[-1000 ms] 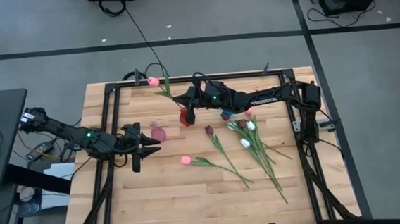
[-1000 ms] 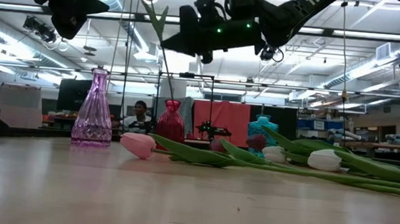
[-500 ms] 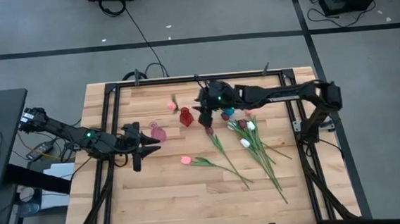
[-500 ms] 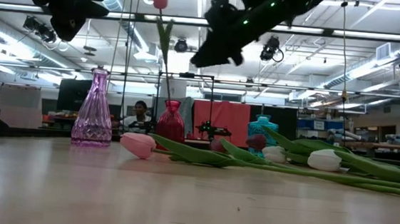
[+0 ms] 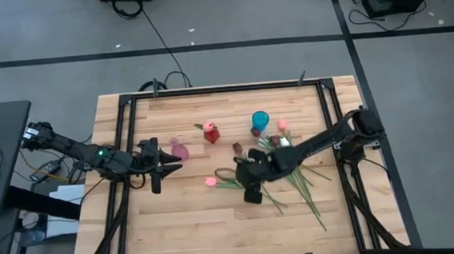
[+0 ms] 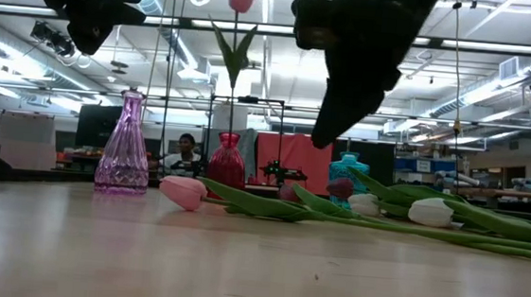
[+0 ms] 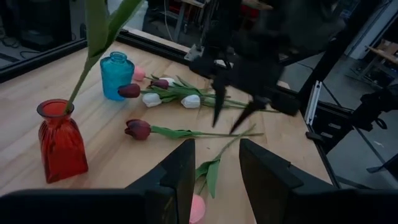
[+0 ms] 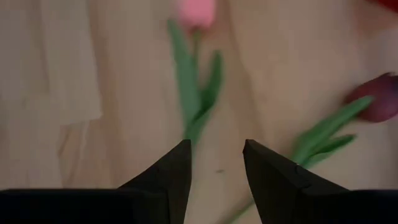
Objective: Sort flowers into vase by color
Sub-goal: Put the left pink tulip into the red vase
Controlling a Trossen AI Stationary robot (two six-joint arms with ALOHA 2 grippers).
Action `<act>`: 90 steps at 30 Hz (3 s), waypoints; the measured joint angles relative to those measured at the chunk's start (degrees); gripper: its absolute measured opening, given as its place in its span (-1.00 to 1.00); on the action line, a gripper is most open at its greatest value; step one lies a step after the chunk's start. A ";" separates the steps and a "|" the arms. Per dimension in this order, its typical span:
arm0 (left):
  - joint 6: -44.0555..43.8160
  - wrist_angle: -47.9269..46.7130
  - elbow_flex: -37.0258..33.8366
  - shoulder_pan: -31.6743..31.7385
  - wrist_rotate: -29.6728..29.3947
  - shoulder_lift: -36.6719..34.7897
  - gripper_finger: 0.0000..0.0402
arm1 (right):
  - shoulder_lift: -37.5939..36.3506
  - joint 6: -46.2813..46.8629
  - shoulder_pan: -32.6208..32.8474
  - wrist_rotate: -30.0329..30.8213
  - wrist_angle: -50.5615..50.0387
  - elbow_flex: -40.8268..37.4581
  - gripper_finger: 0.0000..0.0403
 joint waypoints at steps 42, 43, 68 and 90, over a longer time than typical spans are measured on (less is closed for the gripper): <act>0.24 -1.89 -0.02 0.01 -2.24 0.00 -0.35 | 10.52 1.16 2.71 -0.78 -0.24 0.55 -0.62; 0.24 -1.93 -0.02 0.02 -2.24 0.00 -0.35 | 10.50 1.16 2.69 -0.79 -0.33 0.55 -0.75; -2.58 -1.00 -0.02 -0.37 -2.08 0.01 -0.35 | -14.40 -14.95 -2.03 -4.51 13.54 0.24 -0.99; -1.40 -0.44 -0.02 -5.87 -11.70 0.00 -0.35 | -16.99 -22.56 -28.41 -10.38 74.05 -19.94 -1.00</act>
